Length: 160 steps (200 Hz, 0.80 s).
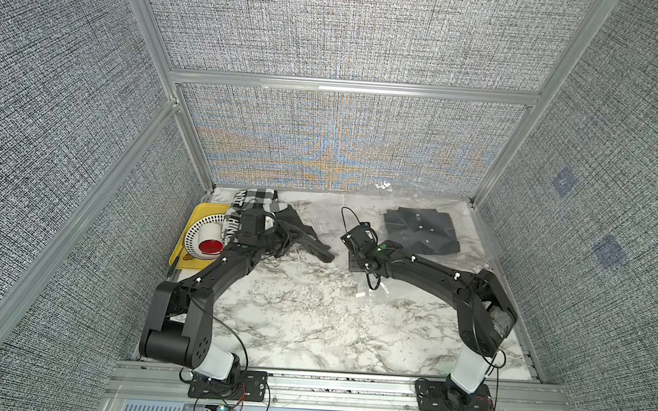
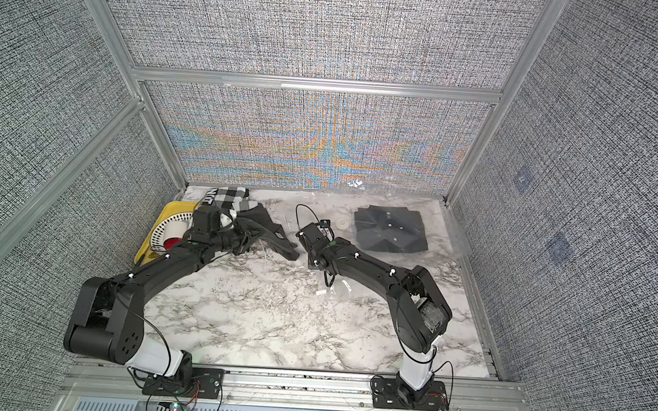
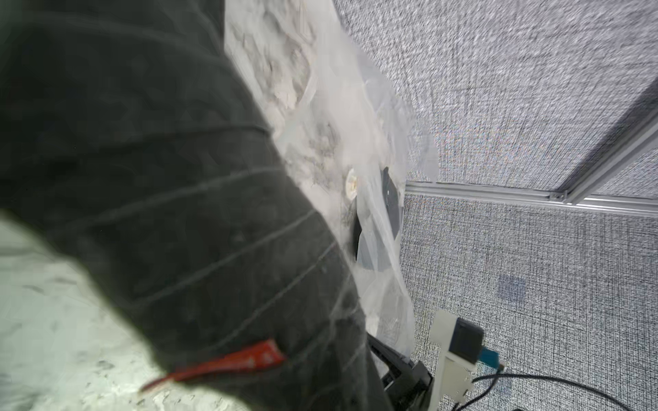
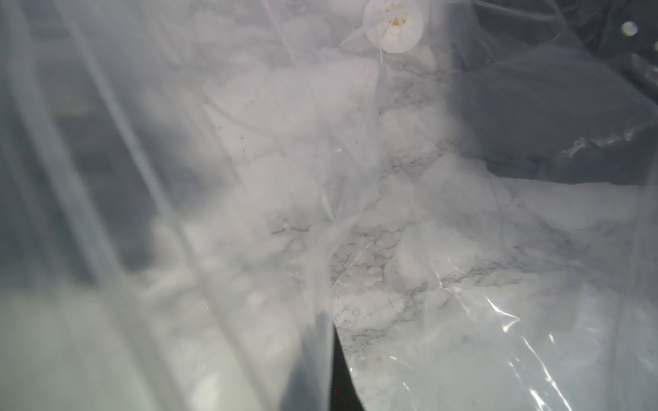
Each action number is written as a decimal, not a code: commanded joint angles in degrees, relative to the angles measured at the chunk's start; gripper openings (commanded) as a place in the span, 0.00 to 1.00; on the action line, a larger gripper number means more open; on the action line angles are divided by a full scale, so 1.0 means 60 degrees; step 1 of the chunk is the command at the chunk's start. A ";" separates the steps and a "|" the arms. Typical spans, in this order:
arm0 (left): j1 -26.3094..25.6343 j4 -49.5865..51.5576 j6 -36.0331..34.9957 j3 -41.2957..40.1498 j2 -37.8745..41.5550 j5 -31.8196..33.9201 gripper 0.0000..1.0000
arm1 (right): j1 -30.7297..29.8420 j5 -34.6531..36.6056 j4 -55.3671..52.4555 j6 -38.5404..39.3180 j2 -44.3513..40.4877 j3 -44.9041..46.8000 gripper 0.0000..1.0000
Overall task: Place the folded shirt into the vacuum bag
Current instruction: Adjust the shirt at the center of the board.
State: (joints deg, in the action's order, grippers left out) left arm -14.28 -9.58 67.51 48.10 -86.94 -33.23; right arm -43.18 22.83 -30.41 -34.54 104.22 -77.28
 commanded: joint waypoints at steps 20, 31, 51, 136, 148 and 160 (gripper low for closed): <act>-0.1384 -0.3207 0.1574 -0.0972 -0.0910 0.0427 0.00 | 0.0033 -0.1019 0.0440 -0.0231 -0.0259 0.0107 0.00; -0.1571 -0.3258 0.1625 -0.1253 -0.0891 0.0543 0.01 | 0.0023 -0.0996 0.0404 -0.0247 -0.0353 0.0261 0.00; -0.1738 -0.2666 0.1303 -0.1906 -0.0172 0.0984 0.28 | 0.0048 -0.0685 0.0234 -0.0247 -0.0473 0.0491 0.00; 0.0254 0.5914 -0.4118 0.1449 0.1329 0.4062 1.00 | 0.0224 0.0053 0.0107 -0.0168 -0.0888 0.1251 0.00; 0.0834 0.6226 -0.4384 0.1949 0.0776 0.4003 1.00 | 0.0235 0.0033 0.0126 -0.0146 -0.0913 0.1278 0.00; 0.1183 0.6426 -0.4696 0.2406 0.0295 0.3775 1.00 | 0.0231 0.0021 0.0159 -0.0110 -0.0970 0.1299 0.00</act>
State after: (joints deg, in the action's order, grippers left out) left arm -10.76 20.45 47.55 58.50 -81.23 -11.42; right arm -41.87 22.26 -29.61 -35.57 99.15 -69.71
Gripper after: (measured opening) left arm 0.998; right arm 0.051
